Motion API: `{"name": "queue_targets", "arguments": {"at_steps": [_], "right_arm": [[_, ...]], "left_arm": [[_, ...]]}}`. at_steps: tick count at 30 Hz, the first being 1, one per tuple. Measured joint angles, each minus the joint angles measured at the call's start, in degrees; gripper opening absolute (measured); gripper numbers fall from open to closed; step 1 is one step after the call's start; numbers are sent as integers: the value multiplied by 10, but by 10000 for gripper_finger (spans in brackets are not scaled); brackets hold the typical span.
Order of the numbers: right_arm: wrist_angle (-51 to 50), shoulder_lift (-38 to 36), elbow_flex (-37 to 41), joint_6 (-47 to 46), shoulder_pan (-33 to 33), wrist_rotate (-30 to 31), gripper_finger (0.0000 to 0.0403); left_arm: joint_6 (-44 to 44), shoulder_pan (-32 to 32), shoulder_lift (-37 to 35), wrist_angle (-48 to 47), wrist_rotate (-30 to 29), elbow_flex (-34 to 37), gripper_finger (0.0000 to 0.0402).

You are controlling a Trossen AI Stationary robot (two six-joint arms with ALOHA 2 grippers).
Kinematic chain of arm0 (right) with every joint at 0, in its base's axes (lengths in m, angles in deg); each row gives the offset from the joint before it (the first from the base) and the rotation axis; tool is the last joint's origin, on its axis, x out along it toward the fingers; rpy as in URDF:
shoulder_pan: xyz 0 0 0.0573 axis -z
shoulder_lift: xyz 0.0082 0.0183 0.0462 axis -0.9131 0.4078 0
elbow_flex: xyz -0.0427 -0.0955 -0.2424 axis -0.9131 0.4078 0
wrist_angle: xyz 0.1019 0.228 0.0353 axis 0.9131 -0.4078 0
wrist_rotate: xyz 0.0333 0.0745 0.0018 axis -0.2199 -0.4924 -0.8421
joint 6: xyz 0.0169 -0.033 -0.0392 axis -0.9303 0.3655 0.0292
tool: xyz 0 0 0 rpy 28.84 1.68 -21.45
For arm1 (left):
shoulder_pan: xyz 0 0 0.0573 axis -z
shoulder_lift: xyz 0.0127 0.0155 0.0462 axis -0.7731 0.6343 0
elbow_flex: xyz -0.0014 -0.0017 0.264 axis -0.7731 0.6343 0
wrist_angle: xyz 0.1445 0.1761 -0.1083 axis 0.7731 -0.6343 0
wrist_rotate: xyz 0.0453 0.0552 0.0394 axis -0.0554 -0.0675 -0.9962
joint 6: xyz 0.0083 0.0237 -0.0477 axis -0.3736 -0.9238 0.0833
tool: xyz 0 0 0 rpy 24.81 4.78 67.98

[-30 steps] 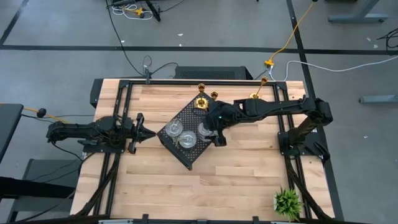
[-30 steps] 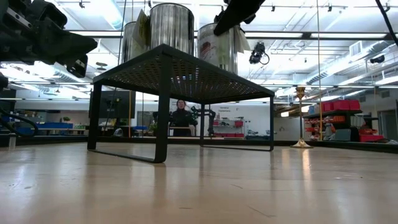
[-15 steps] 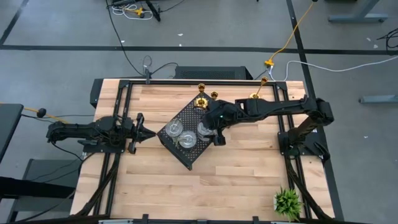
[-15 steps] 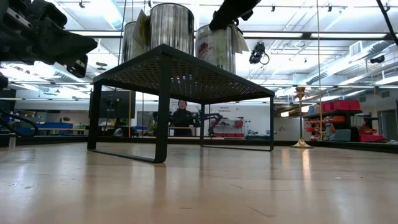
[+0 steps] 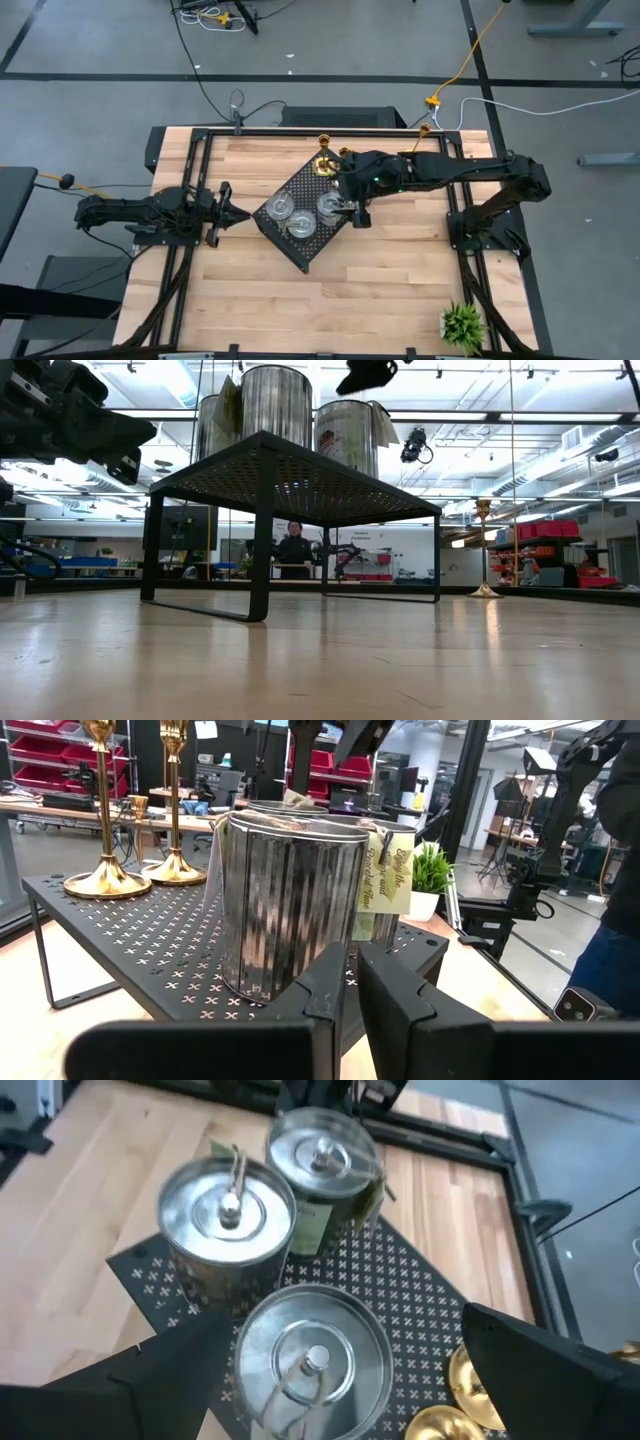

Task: Pick & Place candle stick holders
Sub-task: Put the scented candle on the shelf aligned with the other silver scented candle

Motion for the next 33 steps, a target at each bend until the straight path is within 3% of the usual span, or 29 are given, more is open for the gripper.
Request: {"name": "queue_targets", "arguments": {"at_steps": [8, 33], "right_arm": [[1, -38, 3, -3, -15, 1, 361], [69, -79, 207, -93, -53, -20, 120]], "left_arm": [[0, 0, 0, 0, 0, 0, 39], [0, 0, 0, 0, 0, 0, 39]]}}
